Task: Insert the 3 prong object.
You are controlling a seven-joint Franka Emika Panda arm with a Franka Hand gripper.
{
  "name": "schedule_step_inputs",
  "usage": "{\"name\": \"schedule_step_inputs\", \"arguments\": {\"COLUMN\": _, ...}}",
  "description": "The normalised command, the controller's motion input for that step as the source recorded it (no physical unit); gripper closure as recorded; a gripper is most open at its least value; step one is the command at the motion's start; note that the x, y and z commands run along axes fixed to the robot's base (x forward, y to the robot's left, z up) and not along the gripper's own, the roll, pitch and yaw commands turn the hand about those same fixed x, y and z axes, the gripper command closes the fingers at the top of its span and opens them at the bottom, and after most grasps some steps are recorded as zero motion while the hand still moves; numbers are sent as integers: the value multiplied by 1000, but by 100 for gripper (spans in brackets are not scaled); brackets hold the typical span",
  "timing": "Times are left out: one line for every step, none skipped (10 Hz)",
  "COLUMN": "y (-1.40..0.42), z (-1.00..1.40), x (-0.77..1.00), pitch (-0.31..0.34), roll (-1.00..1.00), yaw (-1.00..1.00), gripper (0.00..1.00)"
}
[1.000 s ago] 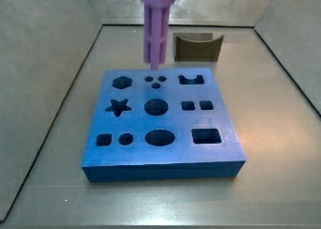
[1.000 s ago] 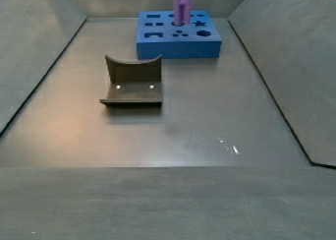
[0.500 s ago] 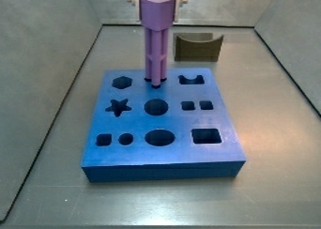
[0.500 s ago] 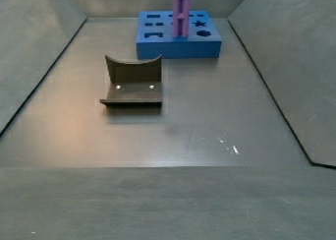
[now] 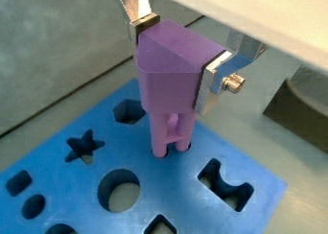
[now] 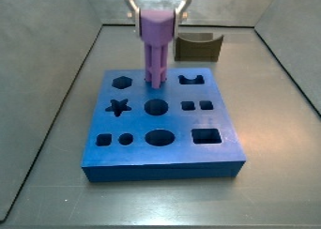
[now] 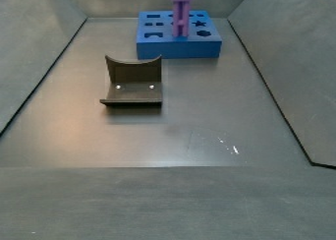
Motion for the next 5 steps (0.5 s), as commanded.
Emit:
{"name": "schedule_step_inputs", "arguments": {"y": 0, "z": -546, "x": 0, "pitch": -43, "roll": 103, "yaw": 14, "gripper": 100}}
{"name": "schedule_step_inputs", "arguments": {"y": 0, "z": -463, "x": 34, "pitch": 0, "roll": 99, "yaw": 0, "gripper": 100}}
{"name": "schedule_step_inputs", "arguments": {"y": 0, "z": -369, "x": 40, "pitch": 0, "roll": 26, "yaw": -40, "gripper": 100}}
{"name": "schedule_step_inputs", "arguments": {"y": 9, "z": -74, "x": 0, "pitch": -53, "roll": -74, "yaw": -3, "gripper": 100}}
{"name": "schedule_step_inputs", "arguments": {"y": 0, "z": 0, "x": 0, "pitch": 0, "roll": 0, "yaw": 0, "gripper": 100}}
